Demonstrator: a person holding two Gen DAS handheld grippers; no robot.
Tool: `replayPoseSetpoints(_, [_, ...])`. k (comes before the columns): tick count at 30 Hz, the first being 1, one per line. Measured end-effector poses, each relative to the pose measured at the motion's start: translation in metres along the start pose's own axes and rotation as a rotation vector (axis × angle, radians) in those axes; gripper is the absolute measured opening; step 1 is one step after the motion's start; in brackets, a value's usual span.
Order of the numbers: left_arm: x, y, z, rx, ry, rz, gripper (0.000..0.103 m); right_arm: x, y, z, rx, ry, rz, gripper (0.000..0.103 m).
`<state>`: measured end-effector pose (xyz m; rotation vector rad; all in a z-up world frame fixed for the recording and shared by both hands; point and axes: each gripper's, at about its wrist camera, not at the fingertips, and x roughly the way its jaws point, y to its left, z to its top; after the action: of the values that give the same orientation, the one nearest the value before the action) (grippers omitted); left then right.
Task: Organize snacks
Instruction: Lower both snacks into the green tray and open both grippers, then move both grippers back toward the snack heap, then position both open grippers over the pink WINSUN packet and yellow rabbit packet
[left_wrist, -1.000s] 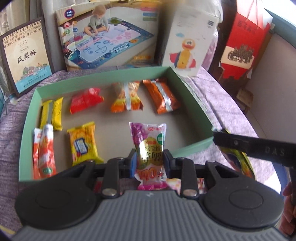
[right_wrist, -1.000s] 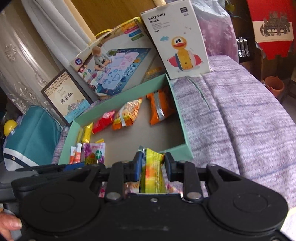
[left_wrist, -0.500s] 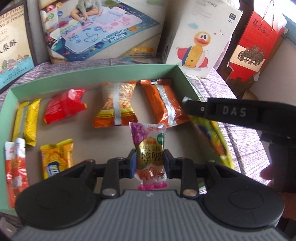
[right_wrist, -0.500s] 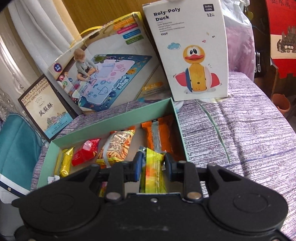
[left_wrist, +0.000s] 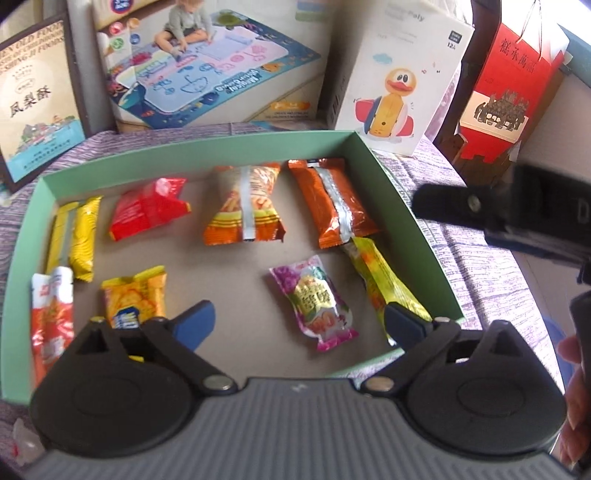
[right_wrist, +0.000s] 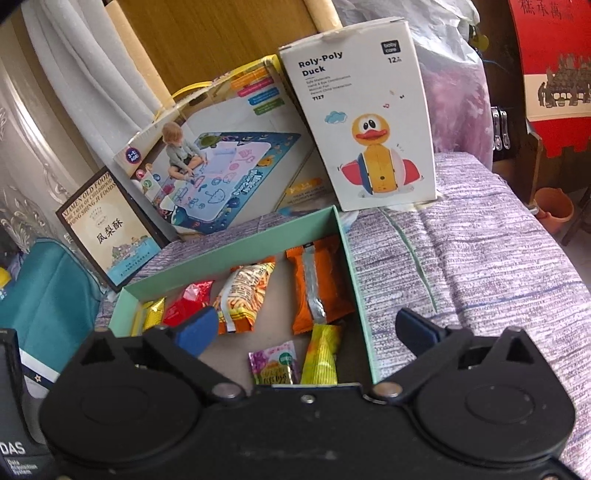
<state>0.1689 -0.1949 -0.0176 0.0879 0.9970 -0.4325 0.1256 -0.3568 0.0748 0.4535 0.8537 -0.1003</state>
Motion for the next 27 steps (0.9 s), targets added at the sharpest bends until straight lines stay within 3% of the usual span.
replayPoseSetpoints(12, [-0.054, 0.020, -0.052, 0.007, -0.023, 0.022, 0.102, -0.040, -0.015, -0.047, 0.071, 0.049, 0.000, 0.103])
replayPoseSetpoints(21, [-0.058, 0.046, -0.096, -0.010, 0.029, 0.081, 0.102, -0.042, -0.007, -0.090, 0.109, 0.119, 0.035, 0.103])
replayPoseSetpoints(27, [-0.049, 0.065, -0.112, -0.058, 0.065, 0.109, 0.090, -0.034, 0.003, -0.116, 0.108, 0.170, 0.046, 0.103])
